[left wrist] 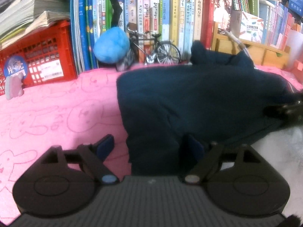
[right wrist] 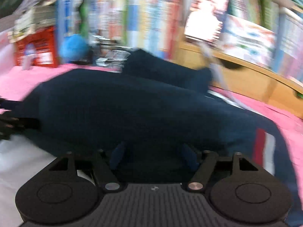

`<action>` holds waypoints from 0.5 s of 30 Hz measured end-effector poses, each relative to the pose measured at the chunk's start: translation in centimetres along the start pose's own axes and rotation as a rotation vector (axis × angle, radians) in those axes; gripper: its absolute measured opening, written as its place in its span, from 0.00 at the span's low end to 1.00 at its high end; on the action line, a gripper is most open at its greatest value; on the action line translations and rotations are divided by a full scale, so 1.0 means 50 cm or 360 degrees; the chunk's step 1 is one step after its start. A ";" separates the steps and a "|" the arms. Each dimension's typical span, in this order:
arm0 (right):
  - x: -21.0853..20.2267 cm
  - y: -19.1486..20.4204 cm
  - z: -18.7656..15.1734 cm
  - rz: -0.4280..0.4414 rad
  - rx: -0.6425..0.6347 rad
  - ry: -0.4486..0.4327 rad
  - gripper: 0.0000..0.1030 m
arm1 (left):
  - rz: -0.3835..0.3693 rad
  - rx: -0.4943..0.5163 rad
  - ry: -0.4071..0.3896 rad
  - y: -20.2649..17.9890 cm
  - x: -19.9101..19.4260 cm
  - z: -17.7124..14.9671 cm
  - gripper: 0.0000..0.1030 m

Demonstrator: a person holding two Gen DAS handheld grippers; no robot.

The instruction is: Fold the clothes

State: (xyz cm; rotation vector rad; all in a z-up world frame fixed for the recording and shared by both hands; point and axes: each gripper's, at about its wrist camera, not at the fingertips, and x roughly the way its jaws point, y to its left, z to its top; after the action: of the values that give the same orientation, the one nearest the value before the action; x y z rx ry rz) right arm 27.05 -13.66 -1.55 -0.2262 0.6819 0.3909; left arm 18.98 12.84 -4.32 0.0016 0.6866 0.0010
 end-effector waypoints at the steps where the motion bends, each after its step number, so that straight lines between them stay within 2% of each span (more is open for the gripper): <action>1: -0.002 -0.027 -0.007 -0.0043 0.0029 0.0003 0.67 | -0.0001 -0.0001 0.0000 0.001 0.000 0.000 0.83; 2: -0.004 -0.052 -0.013 -0.0064 0.0057 0.0006 0.66 | -0.0003 -0.0002 0.0001 0.001 0.000 0.000 0.84; 4: -0.014 -0.094 -0.024 -0.0018 0.0112 0.0009 0.51 | -0.0006 -0.0002 0.0001 0.001 0.000 0.000 0.84; 6: -0.020 -0.113 -0.029 -0.0009 0.0108 0.0010 0.46 | -0.0006 -0.0002 0.0002 0.001 -0.001 0.000 0.84; 11: -0.028 -0.101 -0.023 -0.0019 0.0094 0.0019 0.49 | -0.0015 -0.0006 0.0003 0.000 -0.001 0.001 0.85; 13: -0.042 -0.084 -0.016 -0.0013 0.0098 0.0012 0.56 | -0.0015 -0.0007 0.0003 0.000 -0.001 0.001 0.85; 15: -0.056 -0.056 -0.006 0.0063 0.0066 -0.0022 0.59 | -0.0014 -0.0008 0.0003 -0.001 -0.001 0.002 0.85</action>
State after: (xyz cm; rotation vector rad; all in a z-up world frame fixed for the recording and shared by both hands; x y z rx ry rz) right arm 26.07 -17.08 0.24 -0.1705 0.6809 0.4155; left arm 19.00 12.81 -4.22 -0.0060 0.6883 -0.0059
